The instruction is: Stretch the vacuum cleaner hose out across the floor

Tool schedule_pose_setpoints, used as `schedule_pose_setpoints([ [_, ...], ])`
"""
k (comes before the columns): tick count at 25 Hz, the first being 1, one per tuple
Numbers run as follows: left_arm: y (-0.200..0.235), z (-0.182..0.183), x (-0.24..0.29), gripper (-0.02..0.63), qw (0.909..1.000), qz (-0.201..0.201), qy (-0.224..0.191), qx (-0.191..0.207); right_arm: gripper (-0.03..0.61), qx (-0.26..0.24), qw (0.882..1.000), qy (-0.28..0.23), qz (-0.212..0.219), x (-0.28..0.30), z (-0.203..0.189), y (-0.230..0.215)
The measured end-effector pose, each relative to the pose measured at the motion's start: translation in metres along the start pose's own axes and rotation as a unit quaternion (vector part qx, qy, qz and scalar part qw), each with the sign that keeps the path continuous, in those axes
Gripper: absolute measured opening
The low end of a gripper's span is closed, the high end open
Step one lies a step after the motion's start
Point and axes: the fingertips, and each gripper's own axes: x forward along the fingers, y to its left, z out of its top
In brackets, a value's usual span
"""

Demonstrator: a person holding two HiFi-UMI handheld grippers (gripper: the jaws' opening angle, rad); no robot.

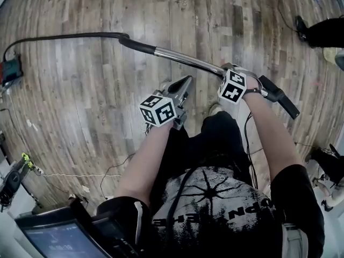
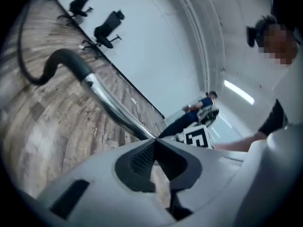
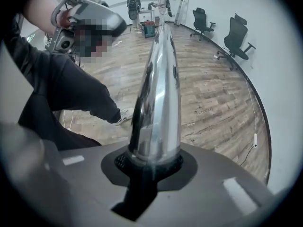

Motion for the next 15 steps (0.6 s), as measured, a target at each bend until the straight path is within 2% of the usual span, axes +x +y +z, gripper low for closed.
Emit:
schedule_pose_setpoints([
  [2, 0.0, -0.017, 0.009, 0.0, 0.9937, -0.009, 0.055, 0.097, 0.081, -0.009, 1.0, 0.003, -0.003, 0.025, -0.013, 0.0],
  [5, 0.01, -0.027, 0.024, 0.0, 0.9749, -0.027, 0.09, 0.202, 0.081, -0.022, 1.0, 0.005, -0.01, 0.07, -0.033, -0.003],
  [10, 0.042, -0.034, 0.062, 0.0, 0.9404, -0.044, 0.096, 0.323, 0.08, -0.031, 0.999, 0.007, -0.026, 0.155, -0.076, -0.017],
  [15, 0.09, -0.053, 0.099, 0.0, 0.8933, -0.063, 0.12, 0.429, 0.072, -0.007, 0.999, 0.012, -0.047, 0.25, -0.113, -0.05],
])
